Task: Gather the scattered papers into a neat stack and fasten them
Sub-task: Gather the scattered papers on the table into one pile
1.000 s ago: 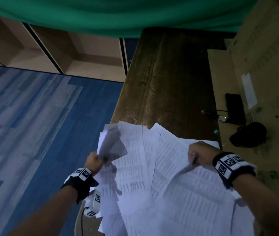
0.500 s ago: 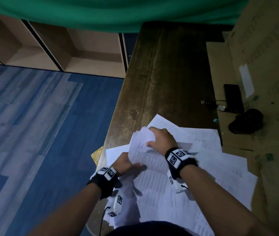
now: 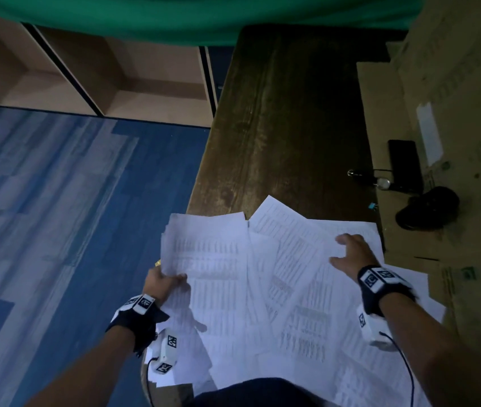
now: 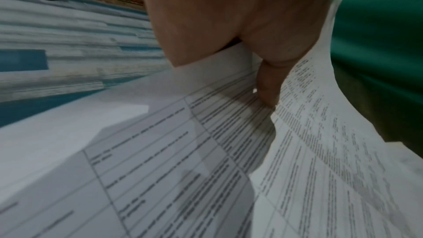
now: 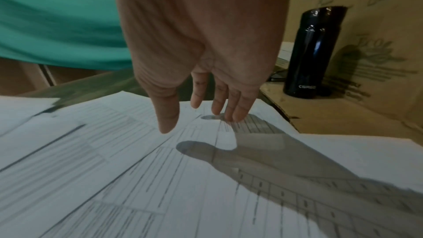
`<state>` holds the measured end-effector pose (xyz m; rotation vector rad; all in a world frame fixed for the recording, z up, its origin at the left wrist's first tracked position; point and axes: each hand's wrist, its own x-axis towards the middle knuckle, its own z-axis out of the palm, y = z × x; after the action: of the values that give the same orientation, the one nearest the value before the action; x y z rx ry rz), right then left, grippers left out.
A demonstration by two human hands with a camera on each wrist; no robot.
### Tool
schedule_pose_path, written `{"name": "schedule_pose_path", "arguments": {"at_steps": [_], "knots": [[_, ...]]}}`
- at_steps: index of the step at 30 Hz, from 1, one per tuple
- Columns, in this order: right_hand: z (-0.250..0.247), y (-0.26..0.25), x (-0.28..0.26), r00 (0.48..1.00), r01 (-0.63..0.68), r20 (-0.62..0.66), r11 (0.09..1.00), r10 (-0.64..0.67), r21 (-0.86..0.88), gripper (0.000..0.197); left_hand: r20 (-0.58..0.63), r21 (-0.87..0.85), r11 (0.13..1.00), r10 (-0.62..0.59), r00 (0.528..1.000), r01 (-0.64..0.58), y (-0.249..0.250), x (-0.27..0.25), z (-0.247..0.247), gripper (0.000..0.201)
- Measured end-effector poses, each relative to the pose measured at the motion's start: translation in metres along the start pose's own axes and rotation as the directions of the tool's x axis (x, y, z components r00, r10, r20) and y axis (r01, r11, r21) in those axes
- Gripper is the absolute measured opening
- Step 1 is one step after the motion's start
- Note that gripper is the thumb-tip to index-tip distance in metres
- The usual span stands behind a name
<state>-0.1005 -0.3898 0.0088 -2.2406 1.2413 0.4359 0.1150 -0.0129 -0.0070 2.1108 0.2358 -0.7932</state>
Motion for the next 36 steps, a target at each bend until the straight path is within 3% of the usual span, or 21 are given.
{"name": "schedule_pose_path", "arguments": {"at_steps": [3,8,11,18,22,24,27,31,34,36], "knots": [[0.002,-0.001,0.008,1.000,-0.006,-0.022,1.000,0.006,-0.009,0.069,0.026,-0.044,0.997,-0.055,0.998,0.056,-0.006,0.006,-0.010,0.013],[0.021,-0.036,0.008,0.999,-0.031,0.013,0.990,0.033,-0.135,0.113,0.095,-0.092,0.989,-0.112,0.989,0.120,-0.012,0.006,-0.013,0.013],[0.030,-0.045,0.010,0.998,-0.053,-0.025,0.985,0.049,-0.164,0.119,0.089,-0.132,0.983,-0.114,0.989,0.125,-0.011,0.005,-0.013,0.009],[0.023,-0.040,0.012,1.000,-0.024,-0.024,0.984,0.020,-0.179,0.107,0.123,-0.147,0.986,-0.066,0.990,0.084,-0.008,0.002,-0.013,0.020],[0.017,-0.024,0.008,0.998,0.031,-0.066,0.977,-0.017,0.211,0.061,0.150,-0.147,0.987,-0.036,0.988,0.058,0.002,-0.001,-0.013,0.007],[0.011,-0.011,0.006,0.995,0.079,-0.074,0.951,-0.059,0.299,0.048,0.128,-0.154,0.986,-0.037,0.991,0.056,0.006,0.000,-0.014,0.012],[0.003,0.015,0.008,0.997,0.080,0.001,0.975,-0.082,0.206,0.043,0.071,-0.173,0.984,-0.033,0.997,0.045,0.011,0.004,-0.019,0.012],[-0.006,0.046,0.011,0.989,0.061,0.129,0.996,-0.069,0.061,0.057,0.030,-0.223,0.975,-0.018,0.999,0.024,0.016,0.003,-0.026,0.009],[-0.005,0.047,0.009,0.976,0.144,0.165,0.990,-0.143,0.008,0.057,0.036,-0.229,0.973,-0.006,0.999,0.014,0.018,0.001,-0.030,0.009],[0.002,0.039,0.007,0.968,0.234,0.117,0.966,-0.221,-0.111,0.052,0.054,-0.236,0.971,-0.011,0.998,0.023,0.019,-0.002,-0.028,0.013]]}}
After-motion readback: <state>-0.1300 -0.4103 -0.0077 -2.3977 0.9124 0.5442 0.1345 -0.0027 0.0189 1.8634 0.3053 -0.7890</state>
